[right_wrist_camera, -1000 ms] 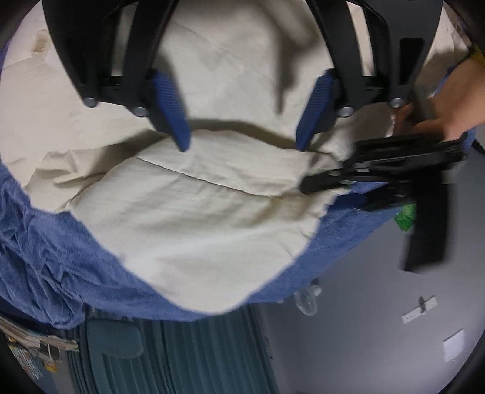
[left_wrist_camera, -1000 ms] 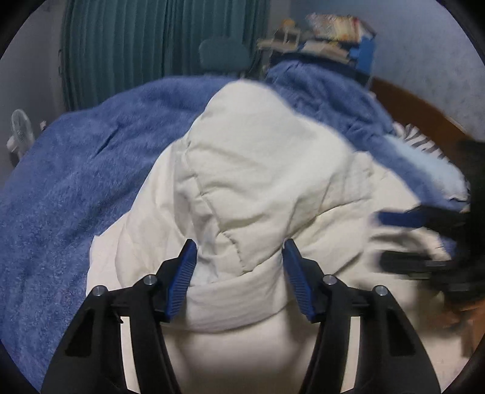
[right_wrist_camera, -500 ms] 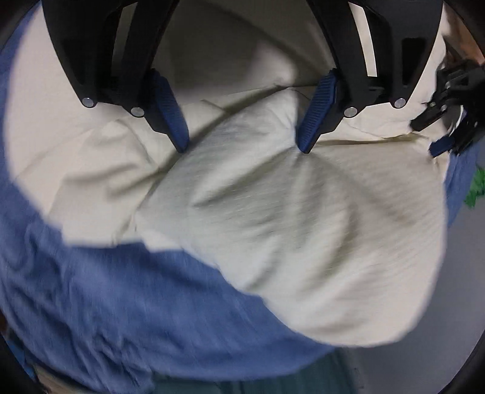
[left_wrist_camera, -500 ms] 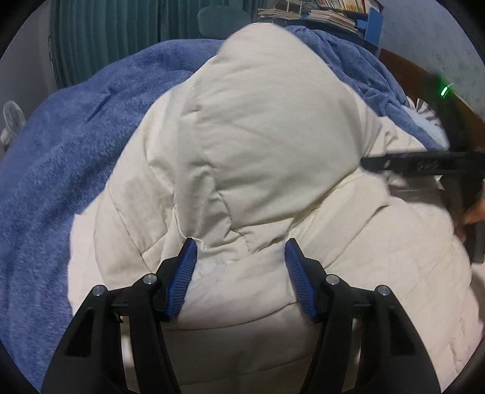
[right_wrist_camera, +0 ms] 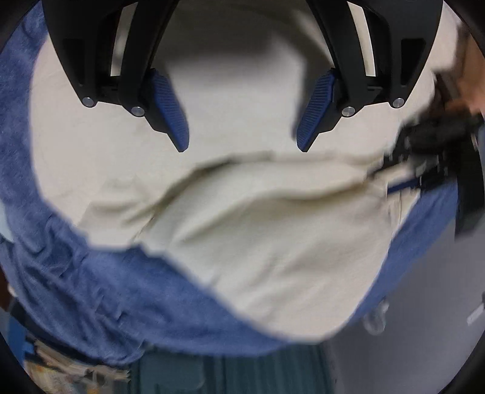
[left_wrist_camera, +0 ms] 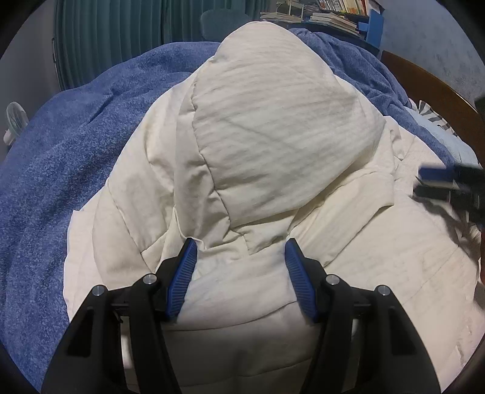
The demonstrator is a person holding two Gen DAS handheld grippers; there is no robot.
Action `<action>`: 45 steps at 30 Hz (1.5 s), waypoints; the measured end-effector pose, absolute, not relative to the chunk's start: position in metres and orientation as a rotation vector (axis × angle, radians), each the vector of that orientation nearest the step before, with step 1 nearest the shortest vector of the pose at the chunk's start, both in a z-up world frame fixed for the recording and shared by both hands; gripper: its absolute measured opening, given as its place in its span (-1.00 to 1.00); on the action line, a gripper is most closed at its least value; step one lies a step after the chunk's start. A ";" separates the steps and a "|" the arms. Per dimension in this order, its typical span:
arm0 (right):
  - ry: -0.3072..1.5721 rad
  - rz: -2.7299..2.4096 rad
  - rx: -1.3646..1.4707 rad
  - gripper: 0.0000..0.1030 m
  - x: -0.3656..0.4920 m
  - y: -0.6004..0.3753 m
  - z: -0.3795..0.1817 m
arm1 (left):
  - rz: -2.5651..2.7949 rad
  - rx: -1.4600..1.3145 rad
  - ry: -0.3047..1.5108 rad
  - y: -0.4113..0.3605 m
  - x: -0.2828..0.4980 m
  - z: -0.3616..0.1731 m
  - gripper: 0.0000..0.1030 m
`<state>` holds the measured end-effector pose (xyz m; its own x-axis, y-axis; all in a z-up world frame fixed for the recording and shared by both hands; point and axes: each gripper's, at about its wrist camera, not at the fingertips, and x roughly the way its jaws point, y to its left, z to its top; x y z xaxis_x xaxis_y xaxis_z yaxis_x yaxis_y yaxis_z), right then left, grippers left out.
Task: Fold large clothes
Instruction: 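Release the hood and press it flat onto the body with both grippers, then move both open grippers to the jacket's brown-trimmed hem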
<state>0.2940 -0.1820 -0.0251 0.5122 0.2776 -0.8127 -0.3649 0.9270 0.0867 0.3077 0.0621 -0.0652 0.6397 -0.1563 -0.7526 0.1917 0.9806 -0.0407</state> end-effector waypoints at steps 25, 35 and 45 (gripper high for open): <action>0.613 0.293 0.107 0.87 0.046 -0.259 0.150 | -0.143 -0.020 0.581 0.015 0.040 0.123 0.85; 0.535 0.159 0.008 0.87 -0.032 -0.283 0.133 | -0.041 0.042 0.636 0.011 -0.065 0.100 0.85; 0.786 0.193 0.031 0.87 -0.016 -0.363 0.078 | 0.040 0.031 0.764 0.042 -0.076 0.062 0.85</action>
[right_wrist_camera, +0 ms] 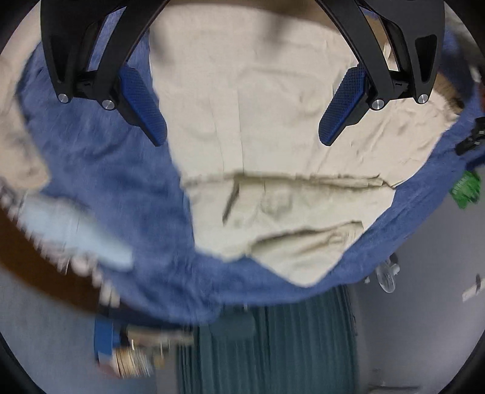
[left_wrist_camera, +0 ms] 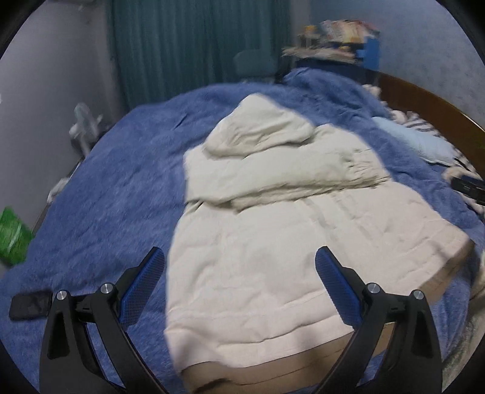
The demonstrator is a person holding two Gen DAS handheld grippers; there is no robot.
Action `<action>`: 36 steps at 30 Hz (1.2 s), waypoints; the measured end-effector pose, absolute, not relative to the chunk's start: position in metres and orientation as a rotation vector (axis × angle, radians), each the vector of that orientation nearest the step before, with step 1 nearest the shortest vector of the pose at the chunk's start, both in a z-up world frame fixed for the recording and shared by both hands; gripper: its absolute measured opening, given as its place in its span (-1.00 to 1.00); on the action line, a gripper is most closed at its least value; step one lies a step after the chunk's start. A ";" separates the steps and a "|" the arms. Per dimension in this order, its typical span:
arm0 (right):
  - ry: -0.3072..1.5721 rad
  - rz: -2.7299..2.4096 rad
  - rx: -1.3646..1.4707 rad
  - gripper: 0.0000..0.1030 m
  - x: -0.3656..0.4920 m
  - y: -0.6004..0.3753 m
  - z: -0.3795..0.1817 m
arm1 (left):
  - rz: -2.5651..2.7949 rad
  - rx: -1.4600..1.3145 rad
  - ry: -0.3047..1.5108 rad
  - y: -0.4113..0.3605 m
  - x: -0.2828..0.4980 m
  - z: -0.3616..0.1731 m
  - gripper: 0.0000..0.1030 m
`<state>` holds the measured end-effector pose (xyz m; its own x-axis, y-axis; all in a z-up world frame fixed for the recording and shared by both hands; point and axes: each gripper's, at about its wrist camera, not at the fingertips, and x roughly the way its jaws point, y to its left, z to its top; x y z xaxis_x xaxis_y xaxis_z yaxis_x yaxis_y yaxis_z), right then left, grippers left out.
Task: Fold large clothes
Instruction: 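Move both open grippers to the jacket's brown-trimmed hem, then grasp one hem corner with the left gripper while the right gripper grasps the other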
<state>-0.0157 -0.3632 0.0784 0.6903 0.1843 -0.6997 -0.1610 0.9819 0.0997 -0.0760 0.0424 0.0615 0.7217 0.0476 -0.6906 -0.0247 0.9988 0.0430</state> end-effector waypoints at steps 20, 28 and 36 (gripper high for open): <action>1.157 0.224 0.321 0.51 -0.026 -0.448 0.025 | 0.074 -0.187 1.145 0.119 -0.072 -0.009 0.84; 1.265 0.186 0.305 0.24 -0.032 -0.447 -0.002 | 0.019 -0.259 1.202 0.127 -0.074 -0.017 0.46; 1.241 0.270 0.338 0.26 -0.048 -0.433 0.002 | -0.085 -0.399 1.198 0.131 -0.079 -0.019 -0.13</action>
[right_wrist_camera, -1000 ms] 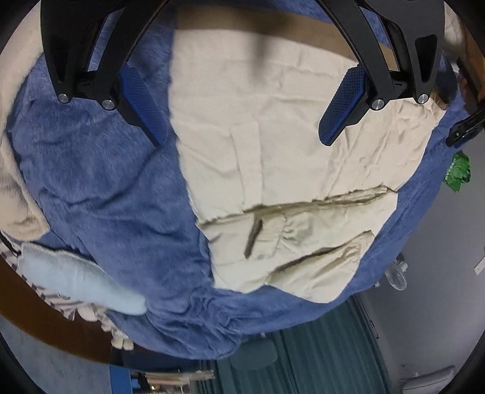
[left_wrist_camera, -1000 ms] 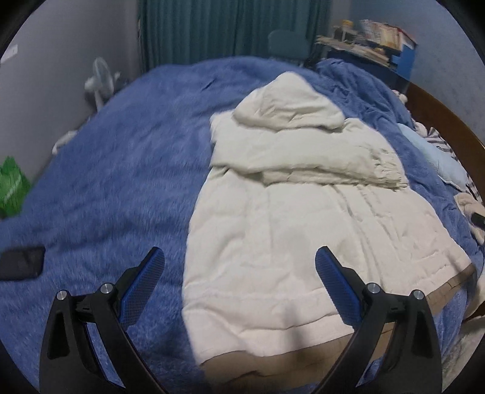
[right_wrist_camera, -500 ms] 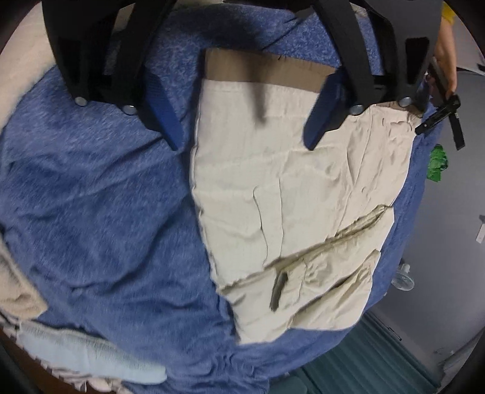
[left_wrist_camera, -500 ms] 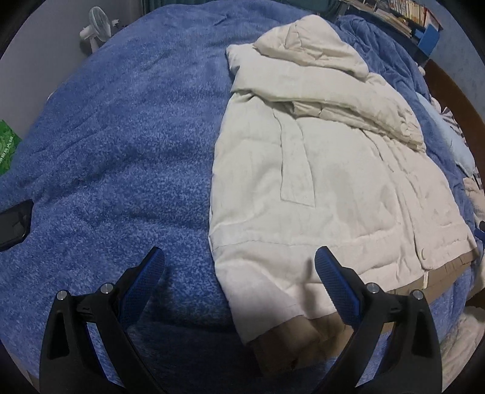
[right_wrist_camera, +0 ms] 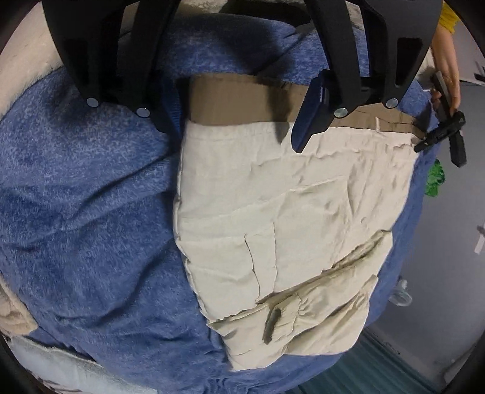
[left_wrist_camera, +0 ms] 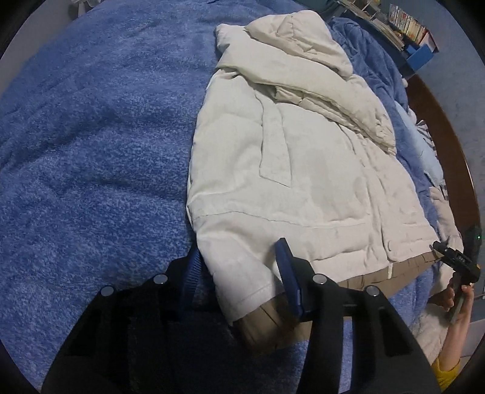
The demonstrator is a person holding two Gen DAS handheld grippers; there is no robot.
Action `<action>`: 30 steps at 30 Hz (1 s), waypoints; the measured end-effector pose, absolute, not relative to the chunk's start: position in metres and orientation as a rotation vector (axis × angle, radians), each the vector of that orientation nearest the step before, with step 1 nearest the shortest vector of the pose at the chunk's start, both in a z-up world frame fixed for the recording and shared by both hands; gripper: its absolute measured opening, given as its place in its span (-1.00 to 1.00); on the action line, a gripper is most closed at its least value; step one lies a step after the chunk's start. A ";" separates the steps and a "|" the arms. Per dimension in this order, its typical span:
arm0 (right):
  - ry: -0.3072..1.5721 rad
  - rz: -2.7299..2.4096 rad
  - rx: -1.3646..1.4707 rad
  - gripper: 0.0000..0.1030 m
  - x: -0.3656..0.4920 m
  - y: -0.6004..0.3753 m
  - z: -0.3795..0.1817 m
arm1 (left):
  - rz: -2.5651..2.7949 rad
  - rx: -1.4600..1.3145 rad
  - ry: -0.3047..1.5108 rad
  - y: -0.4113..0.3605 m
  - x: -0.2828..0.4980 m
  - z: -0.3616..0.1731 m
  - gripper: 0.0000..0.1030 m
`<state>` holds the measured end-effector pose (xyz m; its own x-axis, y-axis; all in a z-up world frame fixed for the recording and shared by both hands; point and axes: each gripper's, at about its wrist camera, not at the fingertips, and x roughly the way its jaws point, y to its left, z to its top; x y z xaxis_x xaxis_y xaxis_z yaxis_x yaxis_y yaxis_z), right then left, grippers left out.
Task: Fold large clothes
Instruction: 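Grasp one hem corner with the left gripper while the right gripper grasps the other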
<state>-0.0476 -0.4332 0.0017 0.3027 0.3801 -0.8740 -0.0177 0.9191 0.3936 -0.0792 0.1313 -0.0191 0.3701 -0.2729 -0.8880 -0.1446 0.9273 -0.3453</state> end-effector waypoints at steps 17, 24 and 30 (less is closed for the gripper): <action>1.232 0.199 0.309 -0.18 -0.051 -0.433 -0.005 | -0.106 -0.287 1.260 0.109 -0.085 -0.033 -0.32; 1.111 0.183 0.284 -0.49 -0.064 -0.433 0.017 | -0.132 -0.272 1.152 0.103 -0.092 -0.012 -0.53; 1.225 0.248 0.364 -0.19 -0.050 -0.428 -0.006 | -0.122 -0.305 1.258 0.108 -0.086 -0.033 -0.52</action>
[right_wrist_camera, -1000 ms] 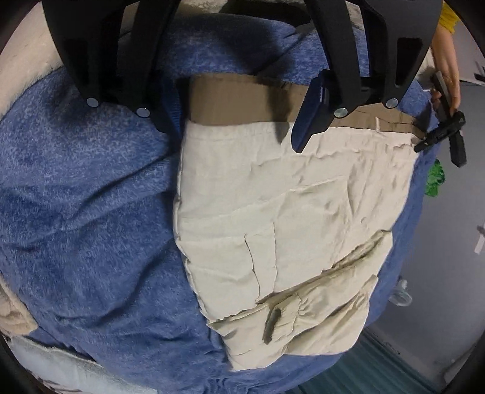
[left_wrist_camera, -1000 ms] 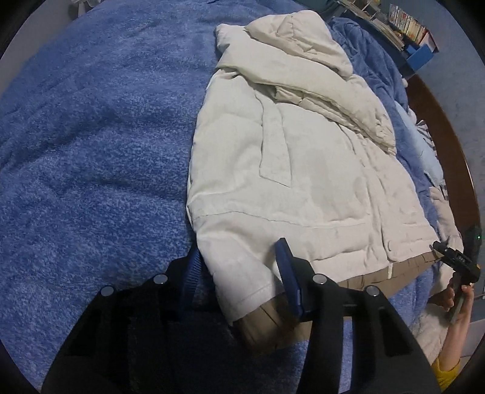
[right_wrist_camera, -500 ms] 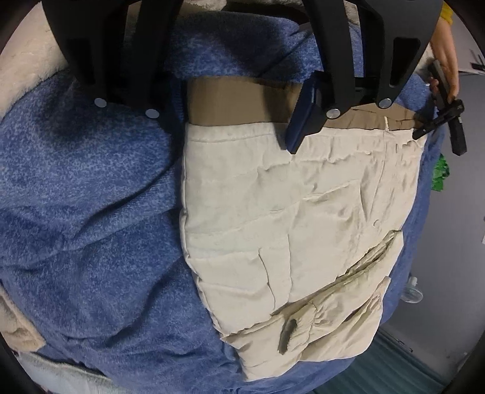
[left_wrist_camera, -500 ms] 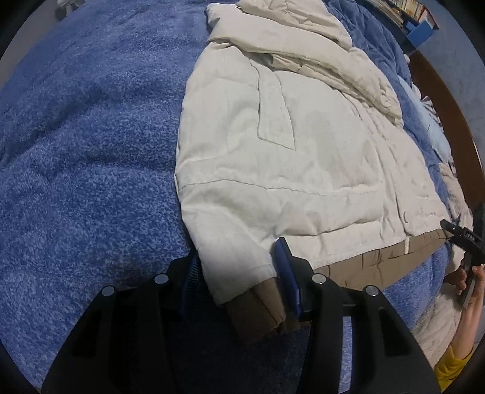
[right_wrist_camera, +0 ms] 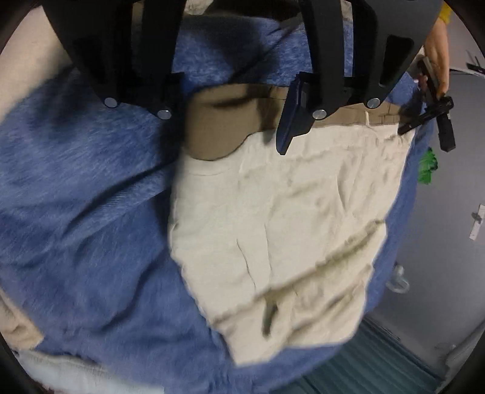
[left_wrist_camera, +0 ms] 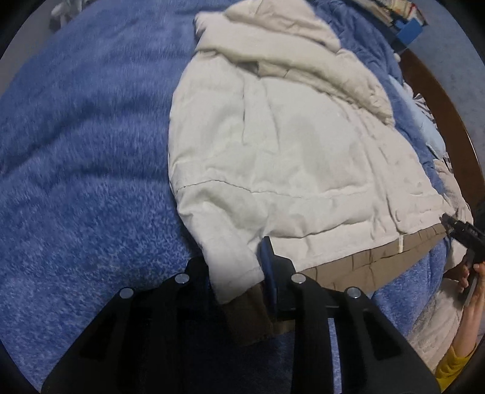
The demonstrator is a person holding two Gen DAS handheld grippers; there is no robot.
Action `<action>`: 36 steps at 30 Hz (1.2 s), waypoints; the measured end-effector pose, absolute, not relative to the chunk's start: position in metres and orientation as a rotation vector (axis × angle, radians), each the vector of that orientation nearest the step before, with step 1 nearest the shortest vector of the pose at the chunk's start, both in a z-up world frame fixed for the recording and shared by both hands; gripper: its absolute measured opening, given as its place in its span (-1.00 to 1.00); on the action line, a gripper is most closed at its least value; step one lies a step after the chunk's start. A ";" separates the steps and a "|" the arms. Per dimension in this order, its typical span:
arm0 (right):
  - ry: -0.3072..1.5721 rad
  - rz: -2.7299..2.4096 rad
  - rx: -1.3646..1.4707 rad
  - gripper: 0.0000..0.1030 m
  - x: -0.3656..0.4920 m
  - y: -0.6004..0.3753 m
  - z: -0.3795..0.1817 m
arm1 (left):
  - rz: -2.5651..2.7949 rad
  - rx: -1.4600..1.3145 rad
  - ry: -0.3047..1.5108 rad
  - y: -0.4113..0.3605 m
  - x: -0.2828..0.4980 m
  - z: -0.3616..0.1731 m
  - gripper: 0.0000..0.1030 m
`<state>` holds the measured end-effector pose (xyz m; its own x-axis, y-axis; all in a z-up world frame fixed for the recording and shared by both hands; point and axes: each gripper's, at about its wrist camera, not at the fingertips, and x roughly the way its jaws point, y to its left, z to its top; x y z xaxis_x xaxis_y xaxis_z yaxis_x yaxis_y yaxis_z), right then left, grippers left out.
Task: Fold large clothes
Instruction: 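Grasp one hem corner with the left gripper while the right gripper grasps the other, then lift the hem with both grippers and fold it over onto the hood, then release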
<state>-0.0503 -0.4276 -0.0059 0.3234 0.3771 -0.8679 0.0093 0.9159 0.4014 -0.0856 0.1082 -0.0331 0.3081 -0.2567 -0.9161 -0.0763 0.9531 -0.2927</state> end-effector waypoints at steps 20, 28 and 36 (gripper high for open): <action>0.821 0.341 0.457 -0.92 -0.101 -0.434 0.074 | -0.286 -0.315 0.953 0.104 -0.130 0.045 -0.87; 0.803 0.321 0.462 -0.93 -0.063 -0.421 0.088 | -0.311 -0.372 0.896 0.128 -0.103 0.069 -0.87; 0.733 0.288 0.442 -0.93 0.003 -0.405 0.123 | -0.303 -0.375 0.814 0.132 -0.050 0.108 -0.87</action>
<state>0.0031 -0.4054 0.1226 0.7105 0.4016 -0.5778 -0.0991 0.8701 0.4828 -0.0499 0.1324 0.1082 0.6497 -0.4014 -0.6455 0.1181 0.8922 -0.4359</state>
